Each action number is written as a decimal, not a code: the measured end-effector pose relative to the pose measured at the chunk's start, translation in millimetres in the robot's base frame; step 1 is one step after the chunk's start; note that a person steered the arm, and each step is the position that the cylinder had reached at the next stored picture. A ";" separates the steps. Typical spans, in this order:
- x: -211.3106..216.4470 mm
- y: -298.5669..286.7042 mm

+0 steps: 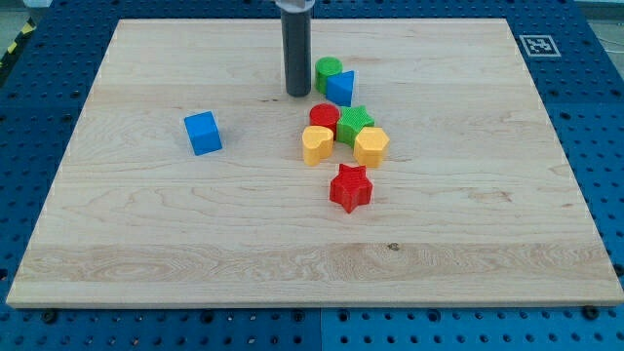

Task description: Move the yellow hexagon into the red star

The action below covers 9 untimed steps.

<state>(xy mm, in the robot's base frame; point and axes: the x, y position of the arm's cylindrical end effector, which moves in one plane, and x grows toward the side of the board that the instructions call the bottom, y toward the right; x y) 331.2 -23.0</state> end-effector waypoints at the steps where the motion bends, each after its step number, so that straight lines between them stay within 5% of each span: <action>1: -38.0 0.4; 9: -17.8 94.5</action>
<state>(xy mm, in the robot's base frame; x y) 313.3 71.5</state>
